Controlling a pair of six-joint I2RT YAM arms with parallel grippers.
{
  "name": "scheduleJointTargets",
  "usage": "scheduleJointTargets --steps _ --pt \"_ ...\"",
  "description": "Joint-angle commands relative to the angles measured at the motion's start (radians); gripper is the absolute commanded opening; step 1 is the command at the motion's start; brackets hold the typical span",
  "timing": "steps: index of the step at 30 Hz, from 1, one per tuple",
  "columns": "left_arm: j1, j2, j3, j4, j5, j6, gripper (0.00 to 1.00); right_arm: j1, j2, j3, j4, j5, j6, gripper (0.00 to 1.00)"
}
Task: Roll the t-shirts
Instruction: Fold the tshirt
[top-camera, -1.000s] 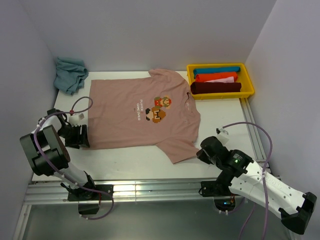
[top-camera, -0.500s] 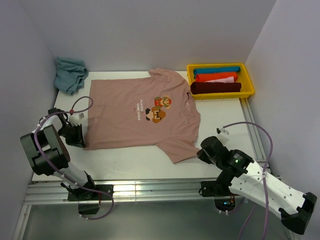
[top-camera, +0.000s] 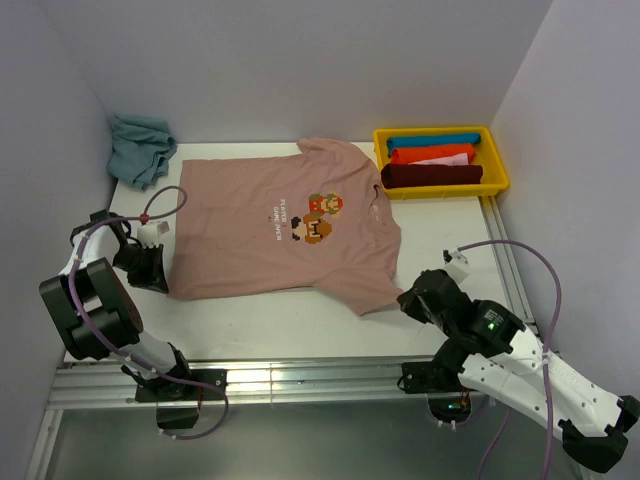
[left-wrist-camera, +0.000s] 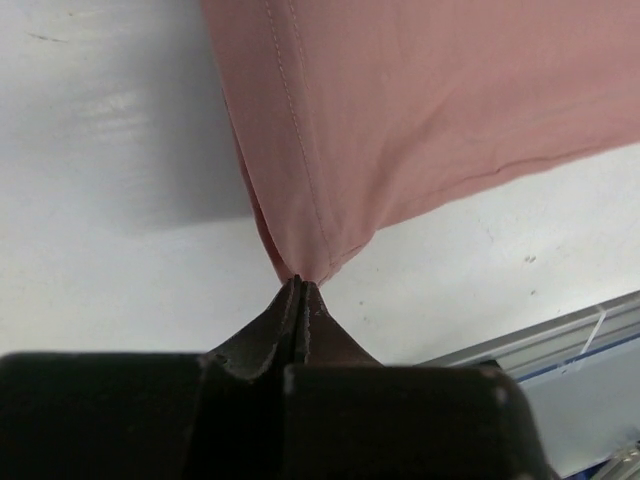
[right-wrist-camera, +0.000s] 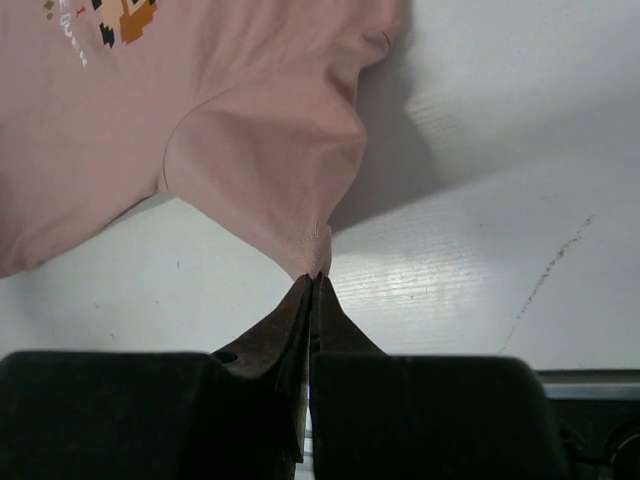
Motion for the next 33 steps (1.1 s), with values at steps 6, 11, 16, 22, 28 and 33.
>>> scheduleJointTargets --steps 6,11,16,22,28,33 --pt "0.015 -0.092 0.005 -0.089 0.011 0.089 0.0 0.0 -0.073 0.059 -0.083 0.018 0.009 0.0" --pt "0.021 -0.096 0.037 -0.123 0.051 0.101 0.0 0.0 -0.075 0.062 -0.064 0.013 -0.003 0.0" --pt "0.019 -0.078 0.06 -0.143 0.083 0.126 0.12 0.0 0.018 0.106 -0.03 0.018 -0.04 0.0" --pt "0.006 -0.061 -0.059 -0.066 0.089 0.118 0.47 0.0 0.045 0.091 0.014 0.019 -0.052 0.0" --pt "0.003 -0.035 -0.116 0.023 0.065 0.046 0.55 0.0 0.057 0.057 0.042 0.021 -0.038 0.0" --pt "0.006 0.002 -0.13 0.064 0.005 0.002 0.56 0.0 0.063 0.024 0.078 0.011 -0.026 0.0"
